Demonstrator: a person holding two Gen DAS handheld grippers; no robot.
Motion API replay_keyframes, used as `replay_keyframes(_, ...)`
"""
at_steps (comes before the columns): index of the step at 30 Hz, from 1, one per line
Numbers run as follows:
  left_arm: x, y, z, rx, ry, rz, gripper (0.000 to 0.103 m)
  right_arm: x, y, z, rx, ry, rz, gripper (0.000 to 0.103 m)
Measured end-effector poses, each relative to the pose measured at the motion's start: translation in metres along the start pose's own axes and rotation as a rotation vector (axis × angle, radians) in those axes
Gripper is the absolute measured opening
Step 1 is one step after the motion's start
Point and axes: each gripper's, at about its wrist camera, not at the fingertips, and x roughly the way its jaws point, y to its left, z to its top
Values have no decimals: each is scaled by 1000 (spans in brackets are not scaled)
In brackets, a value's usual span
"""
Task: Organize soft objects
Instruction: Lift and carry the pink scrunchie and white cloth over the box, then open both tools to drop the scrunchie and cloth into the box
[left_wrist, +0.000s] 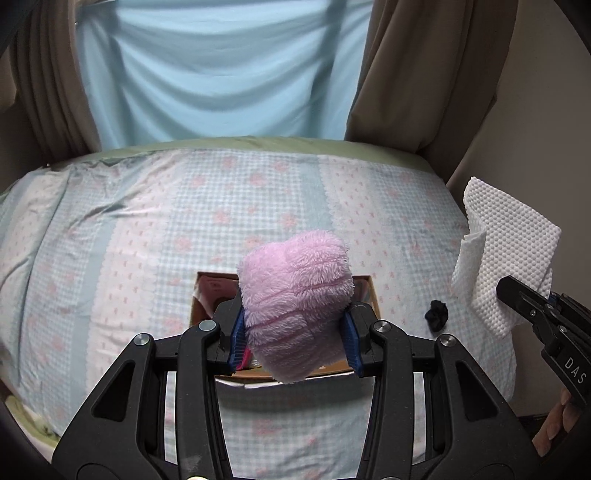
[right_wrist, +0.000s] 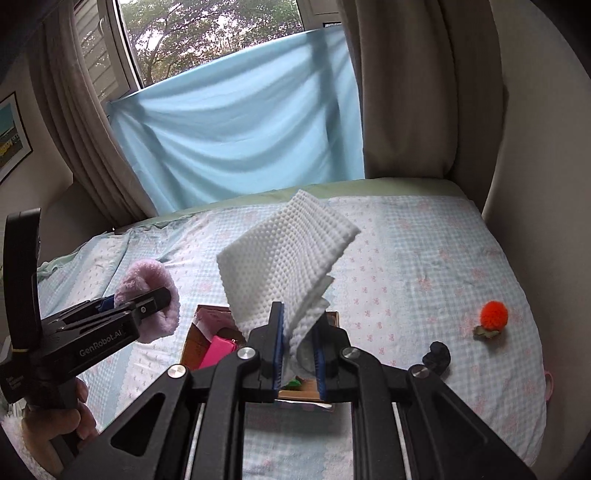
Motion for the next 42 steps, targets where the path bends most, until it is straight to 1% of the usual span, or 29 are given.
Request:
replay_keyframes(3,16,24,0,16,35,0,38,20,19,-3,-20,31,1,13)
replay_keyframes(6,39,44,-1,35,84,-12,38,45,29,-7,-10,80,6,13)
replay_keyframes(10,73,57,-3,75,155,-30,38,83,37,-13,7,161,6,13)
replay_keyframes(18,143,45,-14,186,273,-28,39,155,33,-21,75,332,-11,13)
replay_keyframes(20,160,39,-21,217,308,-14,39,173,30,-26,96,380,-14,13)
replay_keyframes(23,185,33,-34,242,363,-38,39,198,20,-37,138,460,-19,13)
replay_keyframes(25,200,26,-44,277,394,-32,39,212,11,-45,177,506,-20,13)
replay_keyframes(28,218,17,-58,310,440,-29,39,228,2,-56,215,549,-27,13)
replay_keyframes(31,231,14,-66,305,483,-32,39,239,-1,-60,230,583,-27,13)
replay_keyframes(35,227,9,-65,328,479,-47,39,246,0,-55,232,596,-21,13)
replay_keyframes(36,226,7,-65,341,481,-51,48,247,1,-53,231,593,-25,13)
replay_keyframes(37,226,6,-66,352,488,-50,73,247,1,-51,231,588,-28,14)
replay_keyframes(38,225,5,-67,363,488,-37,90,248,0,-49,233,585,-25,21)
replay_keyframes(39,222,5,-67,373,478,-21,103,248,0,-47,237,579,-22,44)
replay_keyframes(40,219,7,-68,370,465,-21,103,248,-1,-46,243,572,-25,64)
replay_keyframes(41,218,12,-67,349,466,-31,103,249,-1,-46,246,577,-29,101)
replay_keyframes(42,218,15,-67,338,477,-29,103,250,-1,-46,243,594,-34,103)
